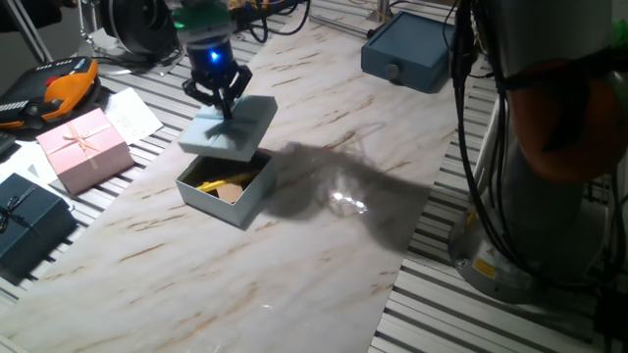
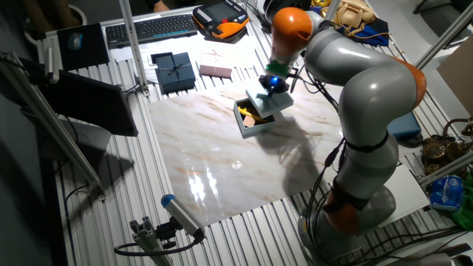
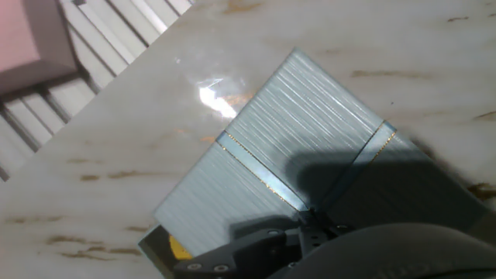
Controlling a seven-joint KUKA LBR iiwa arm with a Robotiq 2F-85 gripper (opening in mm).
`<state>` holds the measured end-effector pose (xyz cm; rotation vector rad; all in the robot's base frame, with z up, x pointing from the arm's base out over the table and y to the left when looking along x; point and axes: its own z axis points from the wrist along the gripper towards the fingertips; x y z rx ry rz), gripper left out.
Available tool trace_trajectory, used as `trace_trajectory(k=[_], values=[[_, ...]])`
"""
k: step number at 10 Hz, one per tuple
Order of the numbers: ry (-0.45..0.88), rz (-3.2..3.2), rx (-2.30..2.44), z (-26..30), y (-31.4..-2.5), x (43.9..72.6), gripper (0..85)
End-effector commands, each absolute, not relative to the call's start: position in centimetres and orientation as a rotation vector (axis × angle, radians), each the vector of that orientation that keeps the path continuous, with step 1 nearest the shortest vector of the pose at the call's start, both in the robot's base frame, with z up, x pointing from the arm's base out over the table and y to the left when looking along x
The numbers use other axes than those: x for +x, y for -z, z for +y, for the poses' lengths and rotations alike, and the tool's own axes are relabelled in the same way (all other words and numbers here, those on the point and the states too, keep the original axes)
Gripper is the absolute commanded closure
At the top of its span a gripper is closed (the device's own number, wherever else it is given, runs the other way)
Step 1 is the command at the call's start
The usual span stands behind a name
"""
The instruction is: Open a box
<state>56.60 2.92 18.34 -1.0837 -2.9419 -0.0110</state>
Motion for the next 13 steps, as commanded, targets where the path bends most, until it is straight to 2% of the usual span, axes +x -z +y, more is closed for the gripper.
trace_trajectory(k=[1,7,12,13], values=[[0.018,-2.945,-1.083,2.1,-18.3,56.6,85.0],[0.055,-2.935,-1.155,-1.8,-16.9,55.9,85.0],[0.058,-2.886,-1.239,-2.1,-16.8,55.9,85.0],[0.025,-2.872,-1.248,-2.1,-16.8,55.9,85.0]])
